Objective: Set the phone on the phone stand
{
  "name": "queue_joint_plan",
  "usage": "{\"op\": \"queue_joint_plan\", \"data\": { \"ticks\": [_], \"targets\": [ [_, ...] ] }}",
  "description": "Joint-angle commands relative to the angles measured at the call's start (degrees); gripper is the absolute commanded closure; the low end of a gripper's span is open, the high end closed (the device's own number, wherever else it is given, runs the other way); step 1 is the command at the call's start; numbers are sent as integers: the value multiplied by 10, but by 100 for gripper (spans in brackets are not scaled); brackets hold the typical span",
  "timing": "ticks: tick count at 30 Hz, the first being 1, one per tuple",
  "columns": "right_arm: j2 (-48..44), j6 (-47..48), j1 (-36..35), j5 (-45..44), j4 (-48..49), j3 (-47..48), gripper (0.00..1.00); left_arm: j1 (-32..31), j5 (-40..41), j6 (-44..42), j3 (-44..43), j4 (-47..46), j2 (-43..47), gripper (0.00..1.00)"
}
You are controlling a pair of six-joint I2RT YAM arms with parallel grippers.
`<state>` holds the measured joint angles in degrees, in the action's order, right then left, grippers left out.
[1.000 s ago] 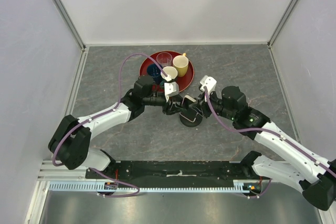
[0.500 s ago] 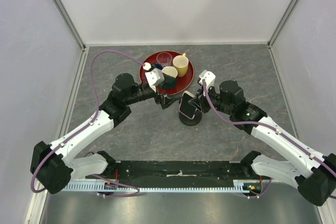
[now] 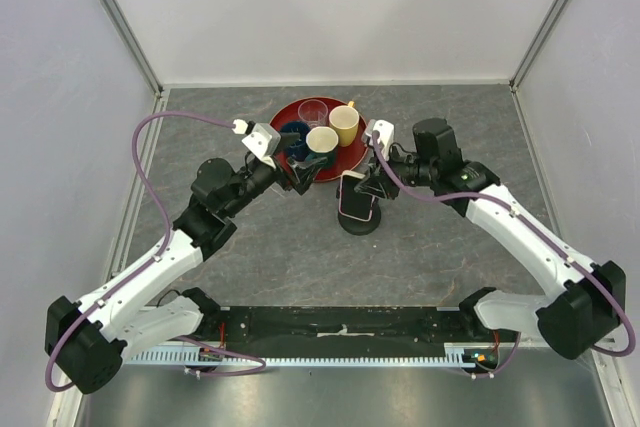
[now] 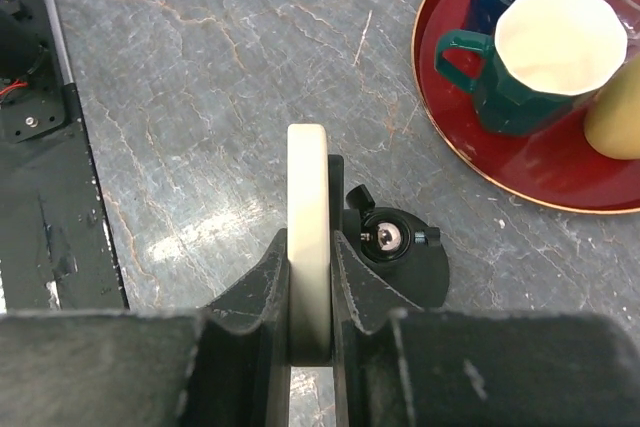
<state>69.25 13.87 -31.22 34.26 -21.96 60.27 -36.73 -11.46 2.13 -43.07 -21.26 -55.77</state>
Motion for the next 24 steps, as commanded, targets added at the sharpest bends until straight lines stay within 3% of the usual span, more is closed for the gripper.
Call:
{"op": "queue_joint_plan", "data": {
  "ticks": [1,7,15,20,24],
  "targets": [
    [33,37,27,156,-12,55,100,1,18,38,-8,-22,5,13],
    [88,57,44,176,-37,93,100,1,11,47,-3,-26,7,13],
    [125,92,88,270,-56,105,100,1,-11,53,-10,-25,-4,13],
    [155,112,91,252,-105,115,100,1,-24,57,-9,-26,-12,13],
    [164,117,91,228,-128,129,87,1,-33,60,-14,-24,-18,13]
  ]
}}
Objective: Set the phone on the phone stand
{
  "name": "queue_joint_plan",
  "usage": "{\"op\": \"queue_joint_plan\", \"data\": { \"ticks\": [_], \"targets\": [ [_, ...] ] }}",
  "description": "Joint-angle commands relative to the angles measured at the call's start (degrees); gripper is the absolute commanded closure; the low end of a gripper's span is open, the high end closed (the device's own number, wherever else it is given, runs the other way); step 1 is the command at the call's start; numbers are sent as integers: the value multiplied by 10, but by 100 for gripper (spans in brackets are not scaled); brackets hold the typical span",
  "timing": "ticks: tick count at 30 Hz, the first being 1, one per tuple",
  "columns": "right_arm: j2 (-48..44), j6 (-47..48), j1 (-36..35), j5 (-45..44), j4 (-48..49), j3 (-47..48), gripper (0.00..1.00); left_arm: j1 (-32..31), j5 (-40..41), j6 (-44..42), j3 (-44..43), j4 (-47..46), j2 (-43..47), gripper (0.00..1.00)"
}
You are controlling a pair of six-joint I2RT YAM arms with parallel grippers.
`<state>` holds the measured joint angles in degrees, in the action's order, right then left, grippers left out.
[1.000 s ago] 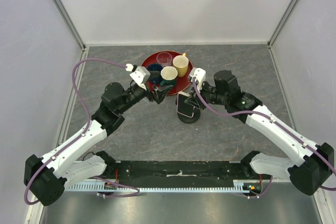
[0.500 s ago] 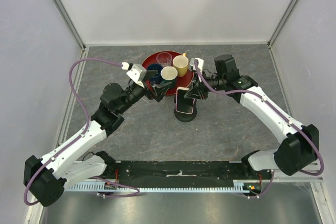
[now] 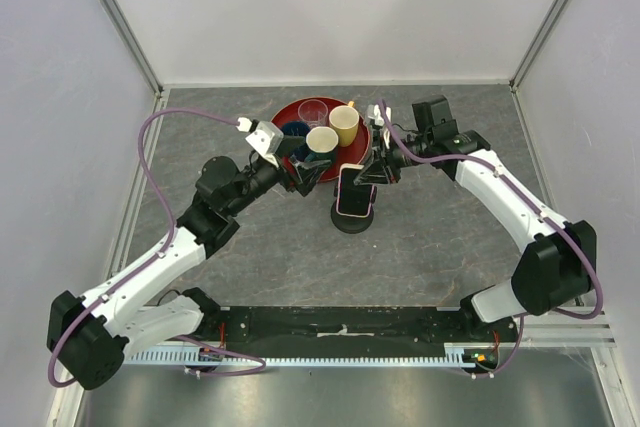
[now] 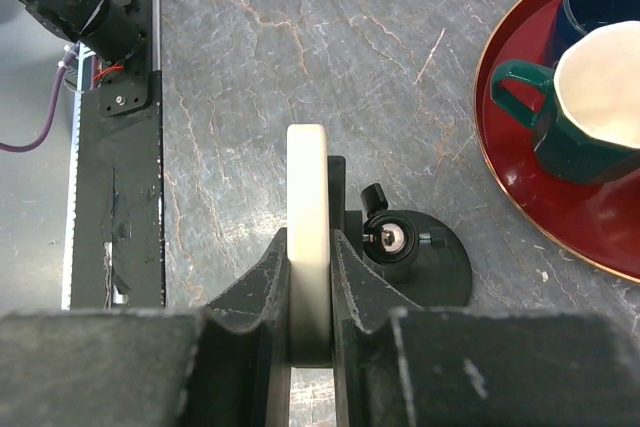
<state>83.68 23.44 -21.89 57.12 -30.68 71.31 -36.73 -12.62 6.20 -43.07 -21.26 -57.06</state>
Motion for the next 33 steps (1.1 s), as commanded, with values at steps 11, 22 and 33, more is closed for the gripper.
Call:
{"op": "queue_joint_plan", "data": {
  "ticks": [11,22,33],
  "targets": [
    [-69,-160,-11,-202,83,-56,35,1,-34,23,-13,-27,-17,14],
    [-175,-334,-90,-443,98,-100,5,1,-29,25,-20,-19,-33,15],
    [-225,-612,-225,-801,64,-125,2,0,-30,29,-22,-12,-27,17]
  ]
}}
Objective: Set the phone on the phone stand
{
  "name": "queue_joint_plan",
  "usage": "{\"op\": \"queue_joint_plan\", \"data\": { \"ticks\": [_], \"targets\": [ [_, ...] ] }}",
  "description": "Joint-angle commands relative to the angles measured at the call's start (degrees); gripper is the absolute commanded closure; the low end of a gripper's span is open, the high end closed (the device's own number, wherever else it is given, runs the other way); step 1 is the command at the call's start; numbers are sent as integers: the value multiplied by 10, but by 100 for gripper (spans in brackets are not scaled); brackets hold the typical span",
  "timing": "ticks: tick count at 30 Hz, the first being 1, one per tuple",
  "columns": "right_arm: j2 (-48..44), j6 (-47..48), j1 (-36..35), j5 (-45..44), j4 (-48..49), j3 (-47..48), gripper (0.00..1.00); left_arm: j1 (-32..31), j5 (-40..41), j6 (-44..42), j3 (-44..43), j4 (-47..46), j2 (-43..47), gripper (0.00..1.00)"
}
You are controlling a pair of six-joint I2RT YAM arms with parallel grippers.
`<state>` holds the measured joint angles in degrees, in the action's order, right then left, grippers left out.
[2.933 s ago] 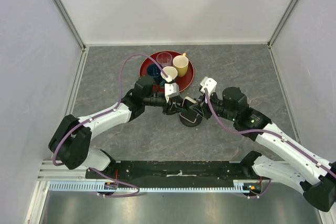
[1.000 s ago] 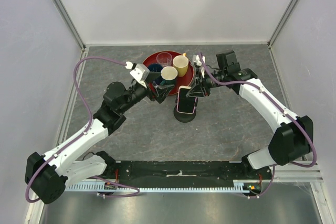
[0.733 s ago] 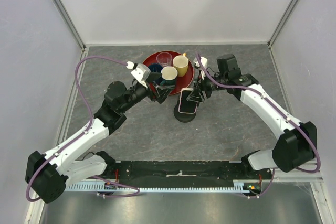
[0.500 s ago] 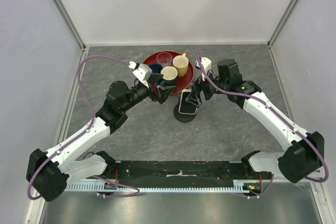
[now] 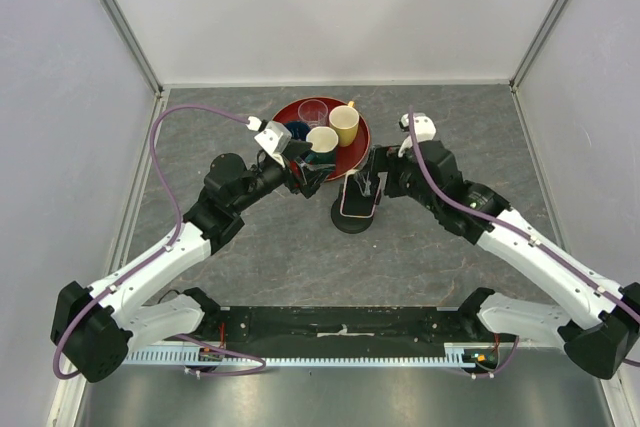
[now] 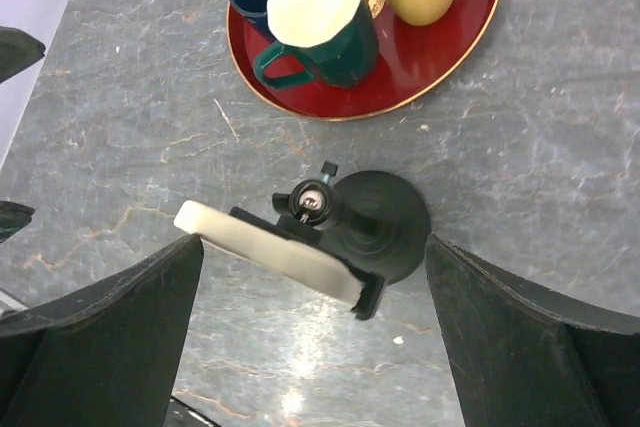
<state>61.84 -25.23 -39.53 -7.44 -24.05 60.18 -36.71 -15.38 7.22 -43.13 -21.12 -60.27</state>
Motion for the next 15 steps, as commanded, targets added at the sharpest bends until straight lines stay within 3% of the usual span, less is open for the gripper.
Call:
{"op": "queue_joint_plan", "data": {
  "ticks": [1,15],
  "targets": [
    [-6,-140,-76,-173,-1,-13,2,0,1,17,-20,-13,5,17],
    [85,-187,-235,-423,-62,57,2,-7,15,13,-21,-3,23,17]
  ]
}}
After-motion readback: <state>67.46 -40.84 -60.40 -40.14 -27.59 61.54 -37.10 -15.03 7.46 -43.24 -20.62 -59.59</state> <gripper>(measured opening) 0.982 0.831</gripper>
